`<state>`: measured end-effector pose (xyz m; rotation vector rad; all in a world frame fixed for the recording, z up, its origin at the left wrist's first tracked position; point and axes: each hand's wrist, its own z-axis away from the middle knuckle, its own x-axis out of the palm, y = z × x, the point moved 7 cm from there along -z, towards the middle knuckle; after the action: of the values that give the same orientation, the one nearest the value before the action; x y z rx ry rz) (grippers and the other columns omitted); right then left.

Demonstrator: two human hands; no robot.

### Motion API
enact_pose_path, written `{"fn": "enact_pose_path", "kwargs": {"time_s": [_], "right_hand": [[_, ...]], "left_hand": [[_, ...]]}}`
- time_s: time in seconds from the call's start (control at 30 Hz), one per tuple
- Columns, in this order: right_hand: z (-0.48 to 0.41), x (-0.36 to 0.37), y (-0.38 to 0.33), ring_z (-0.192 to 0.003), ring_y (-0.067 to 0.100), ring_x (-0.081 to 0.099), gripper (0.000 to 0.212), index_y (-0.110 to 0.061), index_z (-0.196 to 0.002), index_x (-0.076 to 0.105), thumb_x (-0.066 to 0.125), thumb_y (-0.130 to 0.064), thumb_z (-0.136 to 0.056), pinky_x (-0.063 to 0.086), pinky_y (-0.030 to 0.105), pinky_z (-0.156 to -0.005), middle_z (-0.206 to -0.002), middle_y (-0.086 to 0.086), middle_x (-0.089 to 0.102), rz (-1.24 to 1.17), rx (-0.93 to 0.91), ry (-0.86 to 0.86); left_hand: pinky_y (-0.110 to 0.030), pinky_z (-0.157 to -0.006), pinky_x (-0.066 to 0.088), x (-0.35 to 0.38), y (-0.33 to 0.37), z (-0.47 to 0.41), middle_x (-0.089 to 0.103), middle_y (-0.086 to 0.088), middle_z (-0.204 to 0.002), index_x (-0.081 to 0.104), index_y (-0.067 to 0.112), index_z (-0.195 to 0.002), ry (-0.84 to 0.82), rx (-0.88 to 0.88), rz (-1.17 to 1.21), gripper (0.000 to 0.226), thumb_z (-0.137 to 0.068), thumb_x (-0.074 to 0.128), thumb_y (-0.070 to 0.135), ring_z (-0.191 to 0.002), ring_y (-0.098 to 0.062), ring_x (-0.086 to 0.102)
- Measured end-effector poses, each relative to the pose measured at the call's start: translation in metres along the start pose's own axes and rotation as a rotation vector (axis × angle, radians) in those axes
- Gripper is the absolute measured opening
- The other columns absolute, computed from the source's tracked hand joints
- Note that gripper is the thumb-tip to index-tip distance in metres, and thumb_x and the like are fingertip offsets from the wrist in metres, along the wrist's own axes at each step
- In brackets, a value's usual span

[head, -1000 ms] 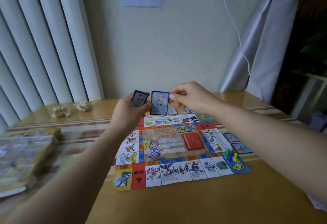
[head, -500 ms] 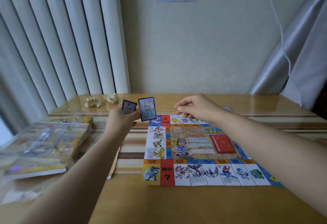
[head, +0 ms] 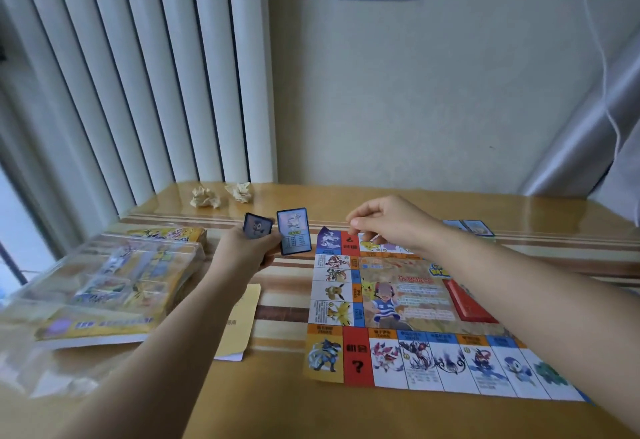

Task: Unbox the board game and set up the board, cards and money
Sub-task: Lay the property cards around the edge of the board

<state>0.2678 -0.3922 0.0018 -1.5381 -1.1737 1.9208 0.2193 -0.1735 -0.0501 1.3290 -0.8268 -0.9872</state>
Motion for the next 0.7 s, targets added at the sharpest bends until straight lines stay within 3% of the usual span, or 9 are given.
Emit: {"fn": "enact_pose_path", "kwargs": {"time_s": [0.1,0.17,0.23,0.33,0.4,0.5,0.57,0.63,0.7], "right_hand": [[-0.015,0.028,0.004,-0.077,0.012,0.060,0.013,-0.014,-0.101,0.063,0.064,-0.020,-0.090,0.051,0.023,-0.065,-0.091,0.000,0.068,-0.159,0.108,-0.119],[-0.024,0.049,0.009,-0.071,0.011,0.058,0.014,-0.012,-0.101,0.062,0.065,-0.019,-0.089,0.048,0.022,-0.061,-0.085,0.000,0.066,-0.336,0.186,-0.154],[-0.037,0.056,0.013,-0.067,0.012,0.056,0.004,-0.012,-0.094,0.062,0.063,-0.012,-0.090,0.045,0.021,-0.058,-0.080,0.002,0.065,-0.514,0.206,-0.081],[-0.062,0.039,0.020,-0.068,0.016,0.057,0.006,-0.007,-0.093,0.060,0.059,-0.002,-0.090,0.048,0.024,-0.061,-0.084,0.009,0.064,-0.744,0.185,0.092],[-0.082,0.020,0.029,-0.072,0.019,0.059,0.011,-0.008,-0.093,0.057,0.052,0.002,-0.093,0.052,0.028,-0.068,-0.091,0.013,0.063,-0.786,0.166,0.183],[-0.115,-0.003,0.050,-0.084,0.022,0.061,0.016,-0.012,-0.089,0.054,0.048,0.001,-0.095,0.054,0.033,-0.072,-0.108,0.018,0.060,-0.479,0.137,0.245],[-0.135,-0.007,0.063,-0.082,0.020,0.061,0.013,-0.009,-0.098,0.056,0.048,0.001,-0.095,0.053,0.028,-0.067,-0.111,0.016,0.060,-0.241,0.133,0.229],[-0.152,-0.003,0.071,-0.077,0.016,0.059,0.021,-0.007,-0.113,0.059,0.050,0.000,-0.094,0.049,0.019,-0.057,-0.112,0.014,0.061,-0.079,0.110,0.200],[-0.165,0.003,0.076,-0.086,0.017,0.058,0.025,-0.005,-0.117,0.059,0.053,-0.001,-0.093,0.045,0.015,-0.055,-0.114,0.014,0.062,-0.003,0.089,0.169]], "left_hand": [[-0.028,-0.067,0.050,0.018,-0.003,-0.003,0.064,-0.013,-0.081,0.058,0.006,-0.081,-0.020,-0.084,0.206,0.008,-0.088,0.063,0.003,-0.072,-0.018,0.057],[-0.021,-0.056,0.049,0.035,-0.006,-0.008,0.065,-0.012,-0.080,0.059,0.006,-0.083,-0.053,-0.140,0.361,0.008,-0.088,0.062,0.001,-0.067,-0.015,0.056],[-0.019,-0.050,0.048,0.050,-0.005,-0.015,0.065,-0.010,-0.078,0.060,0.006,-0.083,-0.081,-0.160,0.444,0.008,-0.088,0.061,0.001,-0.066,-0.014,0.057],[-0.026,-0.064,0.052,0.059,-0.007,-0.030,0.068,-0.006,-0.076,0.060,0.008,-0.084,-0.064,-0.140,0.435,0.006,-0.088,0.063,0.004,-0.076,-0.017,0.064],[-0.031,-0.073,0.051,0.056,-0.009,-0.046,0.067,-0.004,-0.077,0.061,0.011,-0.082,-0.003,-0.044,0.222,0.009,-0.090,0.061,0.007,-0.080,-0.018,0.065],[-0.032,-0.076,0.048,0.067,-0.013,-0.069,0.068,-0.007,-0.098,0.065,0.011,-0.103,-0.027,0.171,-0.343,0.018,-0.095,0.048,0.009,-0.093,-0.026,0.063],[-0.031,-0.081,0.048,0.083,-0.021,-0.078,0.068,-0.006,-0.109,0.063,0.014,-0.117,-0.123,0.217,-0.627,0.029,-0.095,0.045,0.010,-0.099,-0.026,0.061],[-0.033,-0.082,0.051,0.100,-0.028,-0.084,0.068,-0.004,-0.109,0.063,0.019,-0.116,-0.215,0.269,-0.824,0.033,-0.091,0.045,0.007,-0.098,-0.024,0.061],[-0.037,-0.083,0.053,0.111,-0.034,-0.087,0.067,-0.003,-0.110,0.060,0.021,-0.117,-0.284,0.276,-0.944,0.035,-0.090,0.046,0.006,-0.098,-0.023,0.061]]}}
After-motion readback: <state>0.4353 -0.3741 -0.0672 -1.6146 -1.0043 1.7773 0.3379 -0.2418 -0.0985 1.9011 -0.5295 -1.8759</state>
